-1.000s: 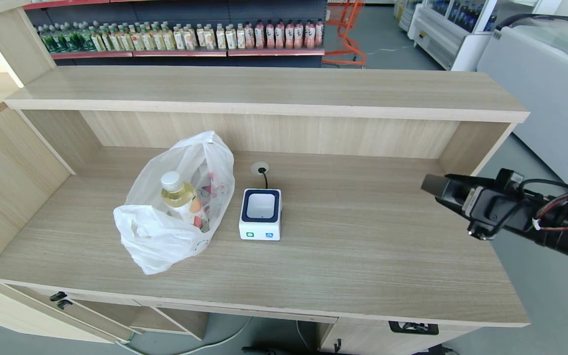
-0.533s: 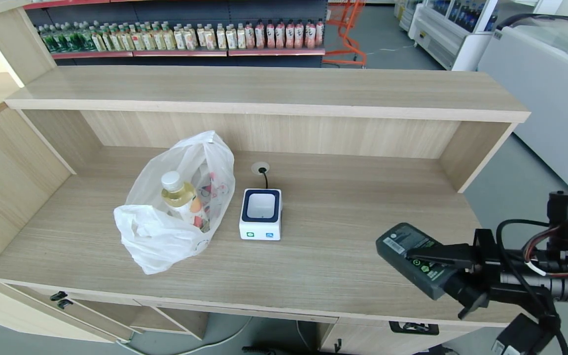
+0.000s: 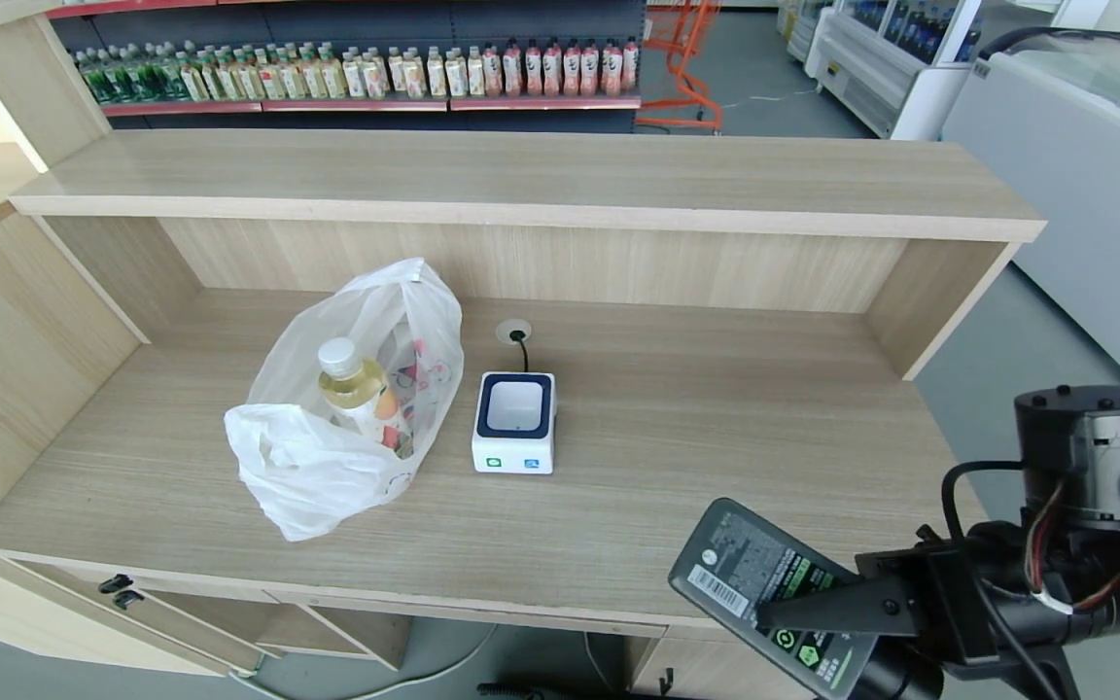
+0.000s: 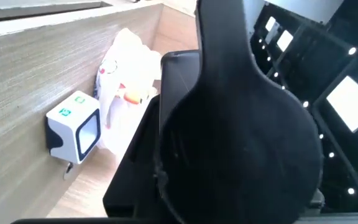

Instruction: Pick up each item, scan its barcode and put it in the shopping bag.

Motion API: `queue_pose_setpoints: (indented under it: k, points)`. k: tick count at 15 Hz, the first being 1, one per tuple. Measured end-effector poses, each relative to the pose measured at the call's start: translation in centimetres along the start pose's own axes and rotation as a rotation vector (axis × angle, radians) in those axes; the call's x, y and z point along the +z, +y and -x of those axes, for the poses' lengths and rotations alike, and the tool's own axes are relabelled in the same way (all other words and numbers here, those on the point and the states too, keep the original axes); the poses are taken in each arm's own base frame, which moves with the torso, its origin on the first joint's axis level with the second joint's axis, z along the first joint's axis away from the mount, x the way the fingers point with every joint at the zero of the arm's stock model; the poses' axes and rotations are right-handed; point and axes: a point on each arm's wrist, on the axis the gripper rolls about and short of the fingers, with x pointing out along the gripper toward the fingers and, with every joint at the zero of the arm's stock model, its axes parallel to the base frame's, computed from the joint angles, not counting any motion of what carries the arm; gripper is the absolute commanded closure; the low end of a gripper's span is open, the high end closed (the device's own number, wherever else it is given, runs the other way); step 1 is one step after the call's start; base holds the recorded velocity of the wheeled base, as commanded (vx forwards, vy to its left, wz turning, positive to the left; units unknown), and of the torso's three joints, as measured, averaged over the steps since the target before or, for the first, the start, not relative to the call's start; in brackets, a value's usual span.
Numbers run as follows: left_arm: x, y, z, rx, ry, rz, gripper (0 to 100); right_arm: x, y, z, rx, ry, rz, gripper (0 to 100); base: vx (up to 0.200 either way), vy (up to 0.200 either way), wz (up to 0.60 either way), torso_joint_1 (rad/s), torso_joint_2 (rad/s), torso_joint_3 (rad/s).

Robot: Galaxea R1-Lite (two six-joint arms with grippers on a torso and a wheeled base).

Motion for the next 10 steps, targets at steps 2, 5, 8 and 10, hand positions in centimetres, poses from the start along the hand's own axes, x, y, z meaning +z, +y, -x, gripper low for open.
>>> queue_pose_setpoints:
  k: [2, 5, 8, 10]
  points:
    - [0.00, 0.00, 0.00, 0.000, 0.000, 0.000, 0, 0.63, -0.22, -0.10, -0.019, -0.042, 0.007, 100, 0.000, 0.000, 0.00, 0.000, 0.00, 0.000]
    - [0.00, 0.00, 0.00, 0.000, 0.000, 0.000, 0, 0.80, -0.61, -0.20, -0.029, -0.054, 0.023, 100, 0.000, 0.000, 0.00, 0.000, 0.00, 0.000]
    - [0.00, 0.00, 0.00, 0.000, 0.000, 0.000, 0, 0.79, -0.75, -0.22, -0.032, -0.055, 0.029, 100, 0.000, 0.000, 0.00, 0.000, 0.00, 0.000]
    - [0.00, 0.00, 0.00, 0.000, 0.000, 0.000, 0, 0.73, -0.81, -0.23, -0.034, -0.053, 0.032, 100, 0.000, 0.000, 0.00, 0.000, 0.00, 0.000]
